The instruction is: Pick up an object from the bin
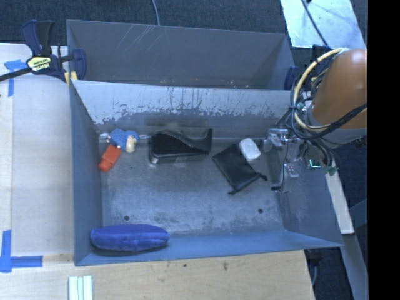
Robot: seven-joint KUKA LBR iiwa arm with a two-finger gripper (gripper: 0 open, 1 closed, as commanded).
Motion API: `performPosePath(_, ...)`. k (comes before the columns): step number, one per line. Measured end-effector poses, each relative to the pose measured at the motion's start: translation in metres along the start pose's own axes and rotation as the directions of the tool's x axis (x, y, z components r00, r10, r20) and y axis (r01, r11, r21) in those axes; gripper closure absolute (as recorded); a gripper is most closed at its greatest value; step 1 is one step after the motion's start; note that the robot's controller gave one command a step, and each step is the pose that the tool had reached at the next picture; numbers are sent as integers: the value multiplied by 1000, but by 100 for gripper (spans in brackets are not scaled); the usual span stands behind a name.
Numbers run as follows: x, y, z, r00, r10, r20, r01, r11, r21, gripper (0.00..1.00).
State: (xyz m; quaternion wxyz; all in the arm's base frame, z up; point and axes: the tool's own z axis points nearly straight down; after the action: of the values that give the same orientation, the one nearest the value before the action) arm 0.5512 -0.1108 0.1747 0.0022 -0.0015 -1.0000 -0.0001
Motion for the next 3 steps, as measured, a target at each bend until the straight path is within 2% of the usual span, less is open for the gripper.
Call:
performPosePath(1,-23,-44,78,823,-568,6,568,823,-3,0)
performPosePath(2,-53,-31,103,699,-715,19,715,699,-16,0)
performPosePath(3,-53,28,104,565,-825,6,825,565,4,0)
